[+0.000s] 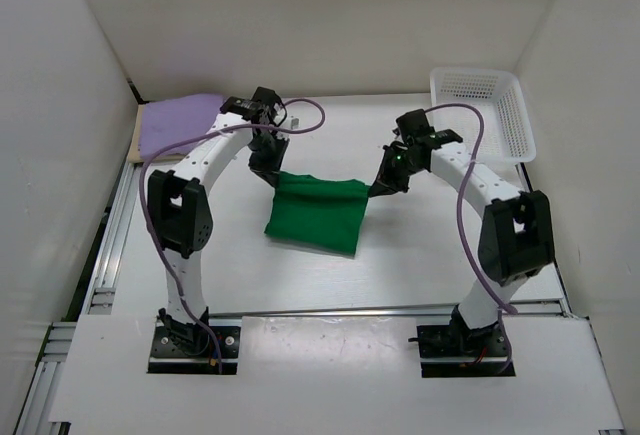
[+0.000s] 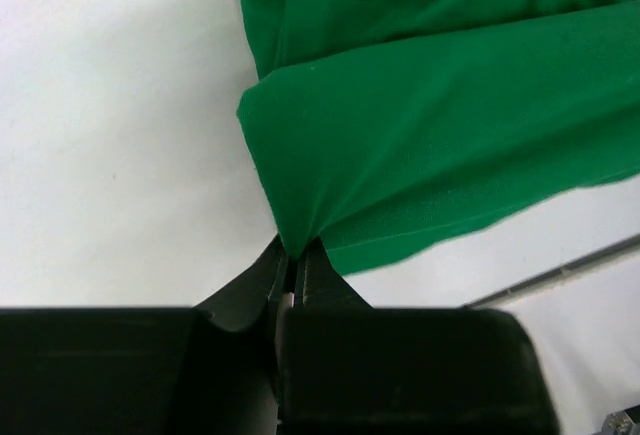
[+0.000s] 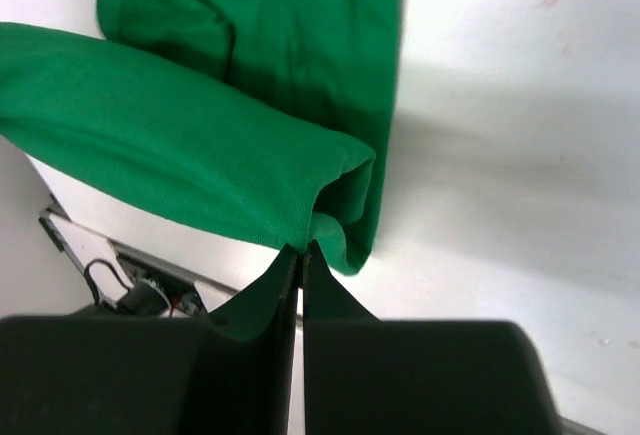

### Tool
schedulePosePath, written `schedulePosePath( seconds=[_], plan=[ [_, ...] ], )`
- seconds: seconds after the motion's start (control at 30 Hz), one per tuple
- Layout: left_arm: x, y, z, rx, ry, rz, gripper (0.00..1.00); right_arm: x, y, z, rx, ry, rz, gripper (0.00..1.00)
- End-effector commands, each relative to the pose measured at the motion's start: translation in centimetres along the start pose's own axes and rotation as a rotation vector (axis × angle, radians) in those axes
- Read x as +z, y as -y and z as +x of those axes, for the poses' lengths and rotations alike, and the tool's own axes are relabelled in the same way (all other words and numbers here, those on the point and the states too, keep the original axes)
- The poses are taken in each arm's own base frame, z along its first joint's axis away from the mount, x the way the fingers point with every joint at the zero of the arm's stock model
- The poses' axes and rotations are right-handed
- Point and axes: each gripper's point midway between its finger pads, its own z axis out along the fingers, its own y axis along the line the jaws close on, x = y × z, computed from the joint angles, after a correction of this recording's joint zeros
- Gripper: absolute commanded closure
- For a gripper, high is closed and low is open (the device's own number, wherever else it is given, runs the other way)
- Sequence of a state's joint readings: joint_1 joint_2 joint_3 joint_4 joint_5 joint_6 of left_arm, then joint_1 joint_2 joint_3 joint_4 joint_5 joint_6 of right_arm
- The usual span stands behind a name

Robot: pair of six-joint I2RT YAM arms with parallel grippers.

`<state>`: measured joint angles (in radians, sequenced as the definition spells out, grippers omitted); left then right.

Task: Fold and stack the t-shirts
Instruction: Fold the long partially folded tshirt into a neat square

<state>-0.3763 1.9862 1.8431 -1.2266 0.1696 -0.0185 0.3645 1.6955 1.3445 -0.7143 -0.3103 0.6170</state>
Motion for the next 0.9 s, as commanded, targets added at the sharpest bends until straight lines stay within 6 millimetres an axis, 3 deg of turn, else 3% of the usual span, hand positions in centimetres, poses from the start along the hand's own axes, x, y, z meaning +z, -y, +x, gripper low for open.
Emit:
schedulePosePath(
  seconds=[0.0, 0.13, 0.17, 0.2, 0.27, 0.37, 0.4, 0.43, 0.47, 0.5, 0.53, 0.57, 0.6, 0.63, 0.7, 0.73, 0.8, 0.87],
  plan=[
    [-0.3, -2.0, -2.6, 0.009, 0.087, -0.065, 0.9, 0.6, 2.0, -2.7, 0.02, 0.033, 0.074, 1.0],
    [1.2, -2.8, -4.6, 0.004, 0.118, -0.076, 0.84, 2.0, 2.7, -5.3, 0.08, 0.067, 0.111, 0.89],
    [2.0, -3.6, -4.7, -0.006, 0.111, -0.091, 0.78, 2.8, 2.9, -5.9, 0.09, 0.075, 0.121, 0.86],
    [2.1, -3.6, -5.4, -0.004, 0.129, -0.092, 0.67, 2.6, 2.1, -7.0, 0.082, 0.096, 0.106, 0.73],
    [2.7, -5.4, -6.0, -0.031, 0.134, -0.123, 0.54, 3.3, 2.2, -8.7, 0.056, 0.129, 0.125, 0.59],
    [1.8, -7.3, -7.0, -0.06, 0.167, -0.16, 0.36, 1.8, 1.1, -11.1, -0.024, 0.197, 0.13, 0.56],
    [0.8, -8.3, -7.3, -0.075, 0.195, -0.177, 0.26, 1.5, 1.2, -11.6, -0.037, 0.217, 0.145, 0.56],
    [0.4, -8.2, -7.4, -0.074, 0.206, -0.178, 0.17, 0.8, 0.9, -11.5, -0.039, 0.224, 0.142, 0.56],
    [-0.1, -8.1, -7.9, -0.07, 0.235, -0.179, 0.16, 0.3, 0.9, -10.6, -0.048, 0.231, 0.146, 0.57],
    [-1.1, -7.9, -7.8, -0.067, 0.261, -0.18, 0.16, 0.2, 0.7, -10.0, -0.057, 0.233, 0.14, 0.63],
    [-1.7, -7.6, -7.8, -0.063, 0.284, -0.171, 0.16, -0.6, -0.9, -9.4, -0.097, 0.271, 0.099, 0.69],
    [-1.9, -7.0, -7.8, -0.056, 0.303, -0.141, 0.18, 0.4, -0.2, -7.7, -0.106, 0.241, 0.108, 0.75],
    [-2.3, -5.6, -7.5, -0.03, 0.325, -0.121, 0.21, 0.6, -0.8, -6.9, -0.117, 0.243, 0.094, 0.87],
    [-2.1, -4.7, -7.2, -0.016, 0.323, -0.098, 0.26, 1.1, -1.9, -5.8, -0.141, 0.235, 0.076, 0.92],
    [-0.9, -3.1, -6.3, 0.009, 0.289, -0.058, 0.46, 1.7, -3.0, -5.0, -0.126, 0.242, 0.046, 1.0],
    [0.1, -2.0, -5.5, 0.026, 0.248, -0.038, 0.55, 3.0, -3.4, -3.9, -0.12, 0.195, 0.037, 1.0],
    [2.4, -1.8, -4.4, 0.023, 0.168, -0.025, 0.77, 4.3, -4.3, -3.4, -0.081, 0.154, 0.008, 1.0],
    [3.3, -1.3, -4.5, 0.032, 0.141, -0.021, 0.83, 5.9, -5.5, -2.9, -0.054, 0.107, -0.013, 1.0]
  ],
)
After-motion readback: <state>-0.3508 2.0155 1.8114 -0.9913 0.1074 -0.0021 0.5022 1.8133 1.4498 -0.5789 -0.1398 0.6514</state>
